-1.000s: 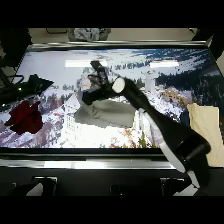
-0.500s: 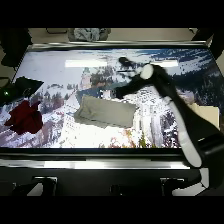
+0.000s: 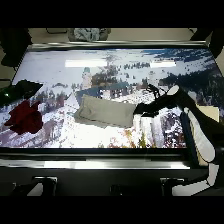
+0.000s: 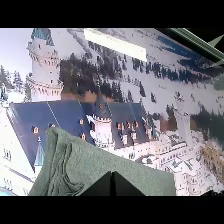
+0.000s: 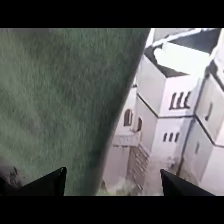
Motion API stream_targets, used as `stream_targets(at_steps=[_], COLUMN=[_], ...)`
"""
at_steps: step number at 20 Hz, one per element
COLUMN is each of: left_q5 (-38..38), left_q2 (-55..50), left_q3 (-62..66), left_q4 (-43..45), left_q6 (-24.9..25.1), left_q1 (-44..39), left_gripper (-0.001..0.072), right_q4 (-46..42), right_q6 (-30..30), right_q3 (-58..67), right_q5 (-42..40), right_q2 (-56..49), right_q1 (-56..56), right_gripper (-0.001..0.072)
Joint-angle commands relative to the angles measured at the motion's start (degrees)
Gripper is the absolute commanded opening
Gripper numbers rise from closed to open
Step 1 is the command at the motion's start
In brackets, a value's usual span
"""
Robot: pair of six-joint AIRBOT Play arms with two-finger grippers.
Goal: Fold the shirts.
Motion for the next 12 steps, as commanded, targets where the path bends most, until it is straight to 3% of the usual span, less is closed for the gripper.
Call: stream_targets(at_steps=[1, 3, 4, 5, 7, 10, 12], left_q5=[0.04, 0.04, 0.04, 0.04, 0.02, 0.04, 0.04], left_q2=[0.04, 0.04, 0.04, 0.04, 0.04, 0.04, 0.04], left_q3=[-0.02, -0.02, -0.02, -0.02, -0.02, -0.02, -0.02], left_q4=[0.31, 0.28, 0.28, 0.28, 0.31, 0.31, 0.31], left_q6=[0.00, 0.00, 0.00, 0.00, 0.00, 0.00, 0.00], left_q1=[-0.09, -0.09, -0.09, -0.07, -0.07, -0.07, -0.07], left_gripper=[0.0031, 0.0031, 0.0031, 0.0031, 0.0031, 0.0031, 0.0031], right_q4=[9.99, 10.05, 10.19, 11.28, 12.22, 10.71, 8.48], right_q6=[-1.20, -1.16, -1.20, -2.27, -10.80, -10.12, -5.75], right_q3=[-4.39, -4.39, -4.37, -4.02, -1.16, 6.08, 12.02], right_q5=[-7.91, -8.28, -8.37, -7.82, -4.98, -2.58, -0.57], right_q2=[-1.86, -2.89, -2.95, -2.86, -1.46, 2.89, 5.81], right_q1=[2.38, 4.59, 5.07, 5.20, 4.66, -0.20, -6.32], right_gripper=[0.0657, 0.0470, 0.0184, 0.0042, 0.0043, 0.0043, 0.0043])
